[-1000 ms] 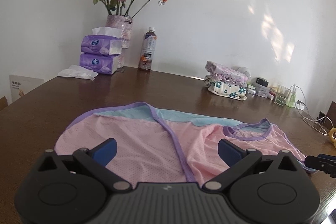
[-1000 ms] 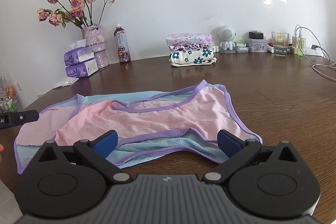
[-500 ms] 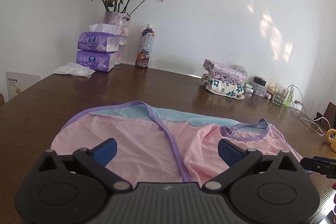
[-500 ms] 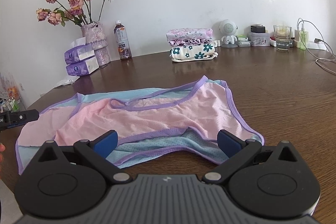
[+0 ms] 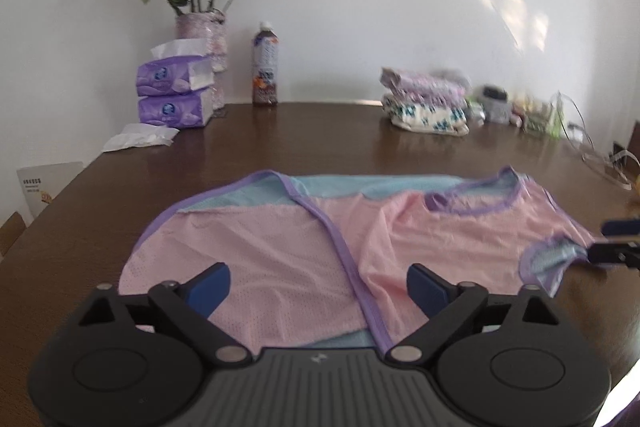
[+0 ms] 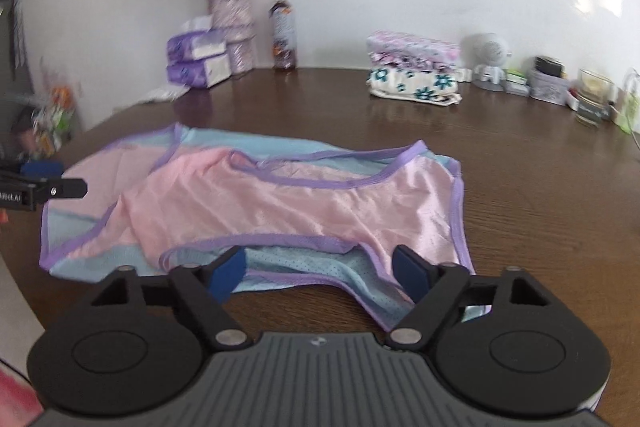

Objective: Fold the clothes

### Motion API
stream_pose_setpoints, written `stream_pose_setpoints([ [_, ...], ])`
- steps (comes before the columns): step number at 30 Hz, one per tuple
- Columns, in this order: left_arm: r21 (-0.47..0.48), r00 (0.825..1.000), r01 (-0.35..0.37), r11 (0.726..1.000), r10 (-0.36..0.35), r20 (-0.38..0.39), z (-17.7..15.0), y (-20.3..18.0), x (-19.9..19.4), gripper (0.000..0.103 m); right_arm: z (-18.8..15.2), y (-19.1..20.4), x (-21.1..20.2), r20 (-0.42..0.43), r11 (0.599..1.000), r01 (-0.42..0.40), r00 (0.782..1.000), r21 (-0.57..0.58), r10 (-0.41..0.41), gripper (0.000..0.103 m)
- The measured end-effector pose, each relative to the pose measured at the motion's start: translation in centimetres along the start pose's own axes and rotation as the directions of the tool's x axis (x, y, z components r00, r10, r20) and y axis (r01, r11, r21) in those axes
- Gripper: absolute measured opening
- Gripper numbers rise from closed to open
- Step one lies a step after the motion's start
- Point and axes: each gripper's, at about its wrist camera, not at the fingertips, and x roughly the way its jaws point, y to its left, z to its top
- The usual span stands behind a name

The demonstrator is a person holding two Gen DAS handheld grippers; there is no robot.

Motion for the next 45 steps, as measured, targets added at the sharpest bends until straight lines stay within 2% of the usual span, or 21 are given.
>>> stream_pose_setpoints([
  [2,0.023,0.999,0.034,0.999,-0.033,-0.038,-0.3,-0.3,-0.1,0.083,0.0,0.3,0.3,-0.028,0.998,-0.014,1.000,-0.060,0.012,0.065],
  [3,0.033,0.998,0.048,0.998,-0.046,-0.053,-0.5,-0.5,-0.2,0.083,0.0,0.4,0.4,-0.038,0.996,-0.011,0.999,-0.092,0.007,0.060],
  [4,0.041,0.996,0.059,0.997,-0.056,-0.067,-0.7,-0.5,-0.3,0.083,-0.1,0.6,0.4,-0.048,0.992,-0.007,0.999,-0.124,0.002,0.058],
  [7,0.076,0.989,0.094,0.993,-0.085,-0.123,-1.3,-0.9,-0.6,0.069,-0.3,0.8,0.7,-0.075,0.977,-0.001,0.997,-0.214,-0.016,0.050],
  [9,0.083,0.983,0.120,0.989,-0.106,-0.153,-1.7,-1.1,-0.7,0.060,-0.3,0.9,0.9,-0.085,0.968,0.001,0.996,-0.249,-0.023,0.038],
  [11,0.087,0.977,0.139,0.986,-0.122,-0.176,-2.1,-1.3,-0.8,0.058,-0.4,1.0,1.2,-0.094,0.959,0.002,0.995,-0.285,-0.030,0.027],
  [14,0.103,0.975,0.147,0.984,-0.127,-0.182,-2.4,-1.7,-1.2,0.051,-0.5,1.1,1.6,-0.108,0.941,0.002,0.993,-0.338,-0.041,0.022],
  [16,0.115,0.975,0.144,0.983,-0.121,-0.187,-2.7,-1.8,-1.3,0.050,-0.6,1.2,1.9,-0.118,0.931,-0.001,0.992,-0.364,-0.045,0.017],
  [17,0.118,0.974,0.143,0.983,-0.119,-0.193,-2.9,-1.9,-1.2,0.045,-0.6,1.2,2.0,-0.124,0.931,-0.007,0.991,-0.365,-0.041,0.009],
  [19,0.126,0.974,0.143,0.982,-0.117,-0.194,-3.0,-1.9,-1.0,0.033,-0.6,1.1,1.9,-0.137,0.932,-0.017,0.990,-0.363,-0.035,0.003],
  [21,0.133,0.971,0.165,0.977,-0.137,-0.198,-2.9,-1.9,-1.0,0.004,-0.7,1.2,1.3,-0.139,0.929,-0.015,0.990,-0.371,-0.040,0.002],
  [26,0.167,0.965,0.201,0.965,-0.165,-0.205,-2.8,-1.7,-1.3,0.003,-0.9,1.4,-1.1,-0.129,0.917,-0.013,0.991,-0.399,-0.042,0.000],
  [29,0.162,0.961,0.219,0.962,-0.184,-0.206,-2.7,-1.4,-1.5,0.003,-1.0,1.7,-1.1,-0.142,0.906,-0.030,0.989,-0.421,-0.033,0.001],
  [31,0.150,0.958,0.231,0.961,-0.198,-0.208,-2.6,-1.2,-1.6,0.003,-0.9,2.0,-0.6,-0.151,0.901,-0.051,0.988,-0.430,-0.016,0.008],
  [33,0.145,0.958,0.235,0.961,-0.204,-0.204,-2.6,-1.2,-1.6,0.003,-0.7,2.2,-0.1,-0.160,0.895,-0.072,0.987,-0.439,0.001,0.030],
  [36,0.140,0.958,0.237,0.961,-0.207,-0.199,-2.7,-1.2,-1.7,0.004,-0.5,2.6,0.7,-0.174,0.886,-0.103,0.984,-0.452,0.026,0.031],
  [38,0.130,0.958,0.235,0.963,-0.207,-0.199,-2.7,-1.1,-1.7,0.006,-0.3,2.9,1.2,-0.184,0.879,-0.124,0.982,-0.460,0.043,0.031],
  [40,0.106,0.958,0.231,0.967,-0.207,-0.197,-2.6,-0.8,-1.5,0.010,-0.2,3.2,1.7,-0.194,0.872,-0.145,0.979,-0.468,0.059,0.027],
  [42,0.083,0.955,0.234,0.969,-0.213,-0.204,-2.6,-0.5,-1.3,0.012,0.0,3.4,2.2,-0.204,0.864,-0.166,0.976,-0.476,0.076,0.002],
  [43,0.080,0.953,0.239,0.968,-0.218,-0.210,-2.6,-0.4,-1.1,0.012,0.0,3.5,2.1,-0.211,0.862,-0.179,0.974,-0.475,0.086,0.001],
  [45,0.086,0.950,0.250,0.964,-0.227,-0.216,-2.6,-0.3,-1.0,0.002,-0.1,3.3,1.3,-0.228,0.861,-0.211,0.967,-0.462,0.114,0.001],
])
